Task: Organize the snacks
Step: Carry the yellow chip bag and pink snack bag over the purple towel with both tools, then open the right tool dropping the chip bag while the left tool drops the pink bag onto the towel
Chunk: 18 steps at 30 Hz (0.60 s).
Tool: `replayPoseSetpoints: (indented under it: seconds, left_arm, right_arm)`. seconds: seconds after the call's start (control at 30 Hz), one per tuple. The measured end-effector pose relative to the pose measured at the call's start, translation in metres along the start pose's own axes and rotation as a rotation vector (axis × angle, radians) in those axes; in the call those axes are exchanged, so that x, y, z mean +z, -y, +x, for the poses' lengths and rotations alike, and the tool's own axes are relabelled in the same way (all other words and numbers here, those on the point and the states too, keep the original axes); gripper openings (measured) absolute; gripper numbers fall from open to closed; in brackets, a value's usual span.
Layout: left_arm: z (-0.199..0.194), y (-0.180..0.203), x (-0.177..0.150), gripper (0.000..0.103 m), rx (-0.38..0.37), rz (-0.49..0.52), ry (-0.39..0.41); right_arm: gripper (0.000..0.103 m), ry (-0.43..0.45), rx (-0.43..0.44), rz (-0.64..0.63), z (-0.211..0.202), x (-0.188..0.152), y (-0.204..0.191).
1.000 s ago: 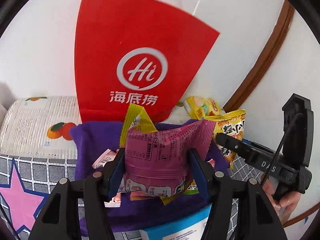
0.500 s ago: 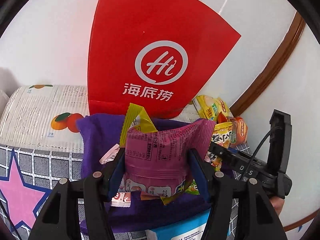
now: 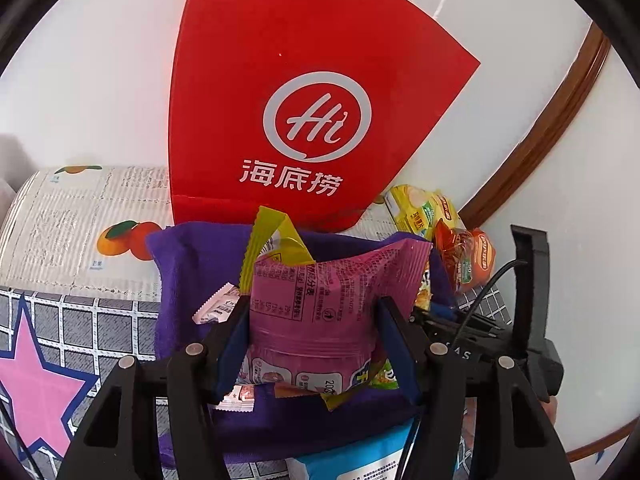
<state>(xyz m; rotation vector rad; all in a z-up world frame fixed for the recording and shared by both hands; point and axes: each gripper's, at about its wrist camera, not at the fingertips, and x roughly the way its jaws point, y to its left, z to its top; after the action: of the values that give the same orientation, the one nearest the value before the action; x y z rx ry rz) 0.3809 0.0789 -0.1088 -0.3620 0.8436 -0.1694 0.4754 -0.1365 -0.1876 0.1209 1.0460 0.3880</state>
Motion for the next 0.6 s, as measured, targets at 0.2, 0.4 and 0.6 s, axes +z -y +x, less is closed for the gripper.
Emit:
replayPoseSetpoints:
  seconds: [0.2,0.4,0.6]
  left_arm:
    - [0.001,-0.002,0.0,0.06,0.005,-0.012,-0.008]
    - [0.003,-0.002,-0.001,0.06,0.001,-0.018,-0.013]
    - [0.004,-0.001,-0.003,0.06,-0.024,-0.022,-0.016]
  right_arm:
    - [0.046,-0.051,0.018,-0.012,0.009,-0.004,-0.004]
    - [0.052,-0.089,0.005,-0.052,0.013,-0.006,-0.01]
    - [0.061,-0.098,0.0,-0.039,0.001,-0.003,-0.007]
